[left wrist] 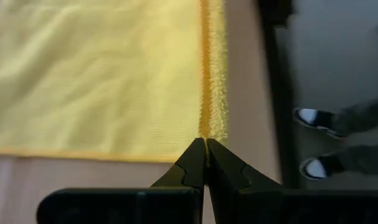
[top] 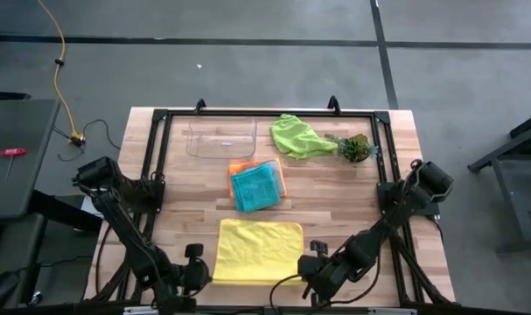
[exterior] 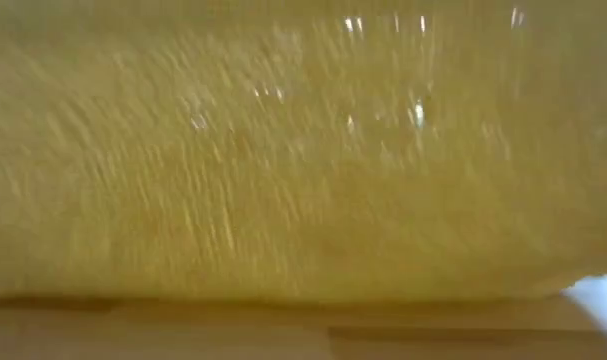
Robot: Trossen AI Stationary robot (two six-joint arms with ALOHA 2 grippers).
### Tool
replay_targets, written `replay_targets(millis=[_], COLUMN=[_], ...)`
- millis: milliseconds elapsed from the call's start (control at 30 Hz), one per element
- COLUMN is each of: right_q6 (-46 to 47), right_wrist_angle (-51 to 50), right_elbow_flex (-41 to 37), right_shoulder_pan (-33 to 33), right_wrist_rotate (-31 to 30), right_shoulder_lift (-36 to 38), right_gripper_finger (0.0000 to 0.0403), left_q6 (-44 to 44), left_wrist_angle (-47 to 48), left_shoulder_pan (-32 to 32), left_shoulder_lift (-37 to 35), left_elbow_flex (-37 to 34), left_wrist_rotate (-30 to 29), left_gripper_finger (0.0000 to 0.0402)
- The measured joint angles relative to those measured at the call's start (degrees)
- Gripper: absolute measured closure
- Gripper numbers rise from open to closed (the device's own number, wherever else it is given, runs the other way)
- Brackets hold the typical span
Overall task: Fold microfiber towels
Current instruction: Fold the yellow towel
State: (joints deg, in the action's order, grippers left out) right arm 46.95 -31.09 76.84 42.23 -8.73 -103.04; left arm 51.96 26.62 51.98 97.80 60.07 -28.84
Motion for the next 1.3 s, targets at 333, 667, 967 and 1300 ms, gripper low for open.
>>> replay_targets(millis=[333,667,967,1300], right_q6=[3.17,7.06,8.54,11.55], right_wrist_angle=[-9.67,-16.88,-17.90,-20.54], right_elbow_flex=[0.00,0.00,0.00,-0.02], right_shoulder_pan=[-5.64,-10.83,-13.99,-14.64], right_wrist_rotate=[-2.97,-6.97,-7.00,-9.67], right_shoulder_lift=[0.00,-0.02,-0.02,-0.04], right_gripper_finger=[0.0403,0.0403,0.0403,0.0403], left_q6=[-1.47,-1.18,1.01,4.80], left_wrist_angle=[11.14,16.28,17.78,21.18], left_shoulder_pan=[-9.84,-17.15,-19.84,-19.84], left_shoulder_lift=[0.00,0.00,0.00,0.00], left_elbow_flex=[0.00,0.00,-0.02,-0.02], left_wrist_rotate=[0.11,-1.69,-2.82,-6.56], left_gripper_finger=[0.0401,0.0401,0.0401,0.0400])
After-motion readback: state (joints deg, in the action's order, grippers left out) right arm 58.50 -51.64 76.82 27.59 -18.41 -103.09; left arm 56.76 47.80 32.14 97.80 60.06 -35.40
